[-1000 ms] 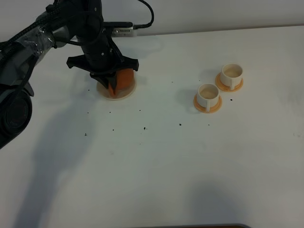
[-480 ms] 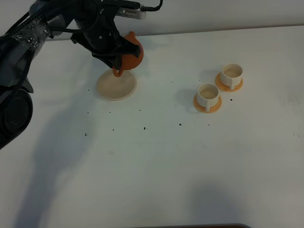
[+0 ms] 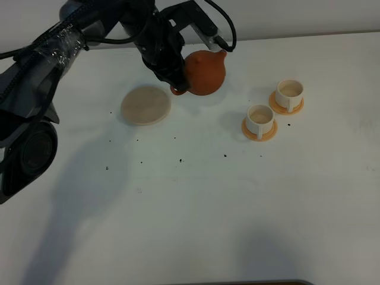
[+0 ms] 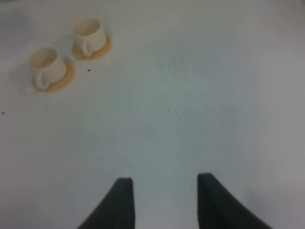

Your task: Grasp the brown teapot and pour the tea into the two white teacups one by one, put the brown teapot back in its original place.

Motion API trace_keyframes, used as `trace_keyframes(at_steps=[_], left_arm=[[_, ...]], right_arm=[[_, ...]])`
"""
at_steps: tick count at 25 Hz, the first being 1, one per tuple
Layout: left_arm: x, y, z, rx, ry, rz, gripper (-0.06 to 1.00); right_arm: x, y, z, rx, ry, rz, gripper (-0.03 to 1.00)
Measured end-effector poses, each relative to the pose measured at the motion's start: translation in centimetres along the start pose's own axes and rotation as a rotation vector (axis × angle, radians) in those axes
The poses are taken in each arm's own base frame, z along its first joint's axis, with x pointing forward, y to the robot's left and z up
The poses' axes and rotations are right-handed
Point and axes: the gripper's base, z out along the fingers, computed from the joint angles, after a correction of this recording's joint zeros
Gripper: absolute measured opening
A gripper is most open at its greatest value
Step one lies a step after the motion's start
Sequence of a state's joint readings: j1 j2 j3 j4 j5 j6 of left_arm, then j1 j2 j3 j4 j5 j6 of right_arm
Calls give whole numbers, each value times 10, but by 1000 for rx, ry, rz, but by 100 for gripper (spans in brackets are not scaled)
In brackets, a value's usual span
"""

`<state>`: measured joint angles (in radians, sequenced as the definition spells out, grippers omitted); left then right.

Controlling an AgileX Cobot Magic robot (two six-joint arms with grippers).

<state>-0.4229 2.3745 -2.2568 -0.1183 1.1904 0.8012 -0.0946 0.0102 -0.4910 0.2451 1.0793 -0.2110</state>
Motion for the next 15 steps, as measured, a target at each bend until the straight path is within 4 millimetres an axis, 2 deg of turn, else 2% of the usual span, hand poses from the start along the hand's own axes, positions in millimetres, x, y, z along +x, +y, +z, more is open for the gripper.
trace_keyframes(at_steps=[4, 9, 15], left_arm=[[-12, -10, 2, -35, 8, 151, 11], [-25, -10, 5, -173, 7, 275, 11], [-29, -9, 11, -198, -8, 304, 11]], right_arm=[[0, 0, 0, 0, 0, 0, 31], [0, 0, 0, 0, 0, 0, 31], [0, 0, 0, 0, 0, 0, 31]])
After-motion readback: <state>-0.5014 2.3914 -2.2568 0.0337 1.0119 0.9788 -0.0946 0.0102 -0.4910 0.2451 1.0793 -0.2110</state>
